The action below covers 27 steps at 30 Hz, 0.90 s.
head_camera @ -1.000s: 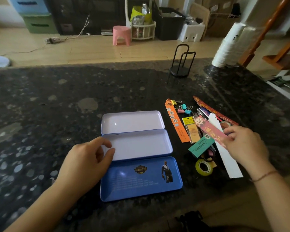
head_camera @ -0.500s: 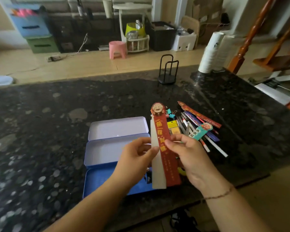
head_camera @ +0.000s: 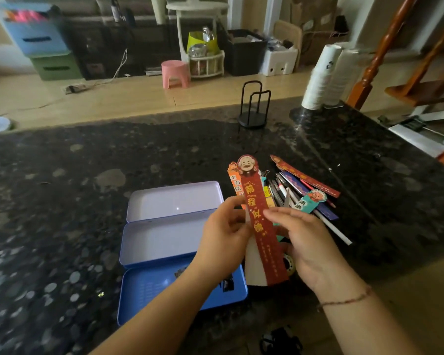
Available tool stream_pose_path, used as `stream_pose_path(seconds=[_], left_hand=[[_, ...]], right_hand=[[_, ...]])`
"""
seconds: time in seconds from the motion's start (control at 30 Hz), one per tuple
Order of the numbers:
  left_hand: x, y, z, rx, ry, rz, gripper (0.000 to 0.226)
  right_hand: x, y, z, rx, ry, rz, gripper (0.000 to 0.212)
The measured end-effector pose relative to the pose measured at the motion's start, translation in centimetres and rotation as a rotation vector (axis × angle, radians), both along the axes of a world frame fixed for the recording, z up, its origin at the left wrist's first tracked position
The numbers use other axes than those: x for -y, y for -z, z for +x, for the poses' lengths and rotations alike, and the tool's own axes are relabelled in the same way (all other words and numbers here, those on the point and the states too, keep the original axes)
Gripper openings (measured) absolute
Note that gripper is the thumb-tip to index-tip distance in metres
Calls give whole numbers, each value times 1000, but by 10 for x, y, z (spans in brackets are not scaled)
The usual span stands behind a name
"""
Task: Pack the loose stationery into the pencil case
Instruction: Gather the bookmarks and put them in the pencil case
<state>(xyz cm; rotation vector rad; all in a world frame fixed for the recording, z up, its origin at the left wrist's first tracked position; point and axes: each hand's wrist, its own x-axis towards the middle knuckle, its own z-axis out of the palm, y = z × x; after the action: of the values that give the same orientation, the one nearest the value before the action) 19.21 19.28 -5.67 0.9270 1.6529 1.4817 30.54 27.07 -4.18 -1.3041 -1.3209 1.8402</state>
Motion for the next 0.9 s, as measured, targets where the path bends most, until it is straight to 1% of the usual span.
stream_pose_path(seconds=[0.03,0.13,0.17,0.27,0.3,0.33,0.37,0.43,0.5,0.57,0.6,0.63,0.7,0.77,0.83,0.87,0.9], left_hand=[[2,-2,0,58,1,4,22],[9,-5,-1,308,26,-22,28],[11,-5,-2,323,22,-27,26],[13,-3,-6,181,-57,-61,13],[14,-3,-9,165,-101,-78,12],[15,-4,-12,192,-132,-76,12],[15,-4,-16,242,-149,-61,12],[19,-8,-27,358,-200,-19,15],[24,-9,-34,492,-248,12,15],[29,-8,-35,616,-268,11,17],[31,-8,-33,669,-275,4,20],[31,-4,-31,722,-281,8,22],[30,2,-24,850,-248,42,28],[29,2,-18,960,-139,54,45],[31,3,-17,1007,-87,19,61],[32,3,-18,1021,-95,-10,62],[34,5,-21,1020,-123,-37,61]], right_hand=[[1,1,-1,-1,-8,7,10],[5,4,-6,36,2,97,11],[6,4,-7,45,4,137,11],[7,6,-9,104,-7,281,14],[6,6,-9,127,-6,326,12],[3,6,-8,148,2,377,9],[1,5,-6,169,17,437,12],[-6,6,-2,190,98,536,26],[-11,5,0,173,194,539,27],[-8,2,-1,115,205,497,39],[-4,1,-2,106,169,530,44],[3,0,-5,131,119,624,44],[23,-3,-16,224,14,877,34],[44,1,-30,286,-86,1069,25],[61,7,-43,378,-242,1112,16],[67,10,-47,425,-339,1088,13],[70,13,-48,430,-419,1063,14]])
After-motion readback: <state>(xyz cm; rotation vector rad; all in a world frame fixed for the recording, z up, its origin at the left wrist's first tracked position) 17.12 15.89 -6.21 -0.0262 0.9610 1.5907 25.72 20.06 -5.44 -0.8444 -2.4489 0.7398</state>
